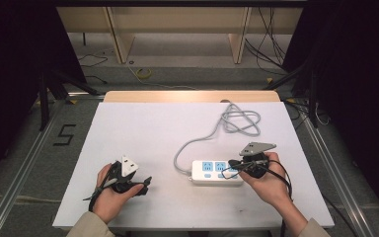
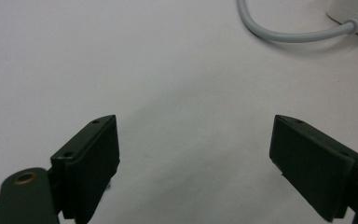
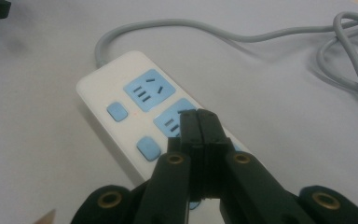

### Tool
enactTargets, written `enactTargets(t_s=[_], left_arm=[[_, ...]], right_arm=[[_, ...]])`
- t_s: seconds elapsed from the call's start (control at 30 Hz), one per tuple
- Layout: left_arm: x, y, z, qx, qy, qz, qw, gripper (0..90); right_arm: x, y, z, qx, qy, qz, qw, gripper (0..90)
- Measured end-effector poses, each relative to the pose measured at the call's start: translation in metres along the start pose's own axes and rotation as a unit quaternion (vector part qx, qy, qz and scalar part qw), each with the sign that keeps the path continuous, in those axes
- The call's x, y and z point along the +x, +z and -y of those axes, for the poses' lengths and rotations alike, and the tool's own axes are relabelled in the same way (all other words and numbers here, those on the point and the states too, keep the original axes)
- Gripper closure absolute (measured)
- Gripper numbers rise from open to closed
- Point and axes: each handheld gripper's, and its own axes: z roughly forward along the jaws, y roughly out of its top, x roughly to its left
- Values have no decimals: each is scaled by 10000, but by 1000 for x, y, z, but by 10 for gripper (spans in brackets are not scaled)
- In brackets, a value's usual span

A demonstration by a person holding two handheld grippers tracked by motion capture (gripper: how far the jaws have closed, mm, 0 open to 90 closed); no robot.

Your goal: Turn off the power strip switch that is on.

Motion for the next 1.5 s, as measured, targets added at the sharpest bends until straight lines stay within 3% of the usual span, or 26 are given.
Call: enactTargets(t_s=[1.5], left_arm=[[-1, 0, 0, -24, -3, -2, 10000, 156]], right_arm=[[17, 11, -18, 67, -225, -204, 9995, 900]])
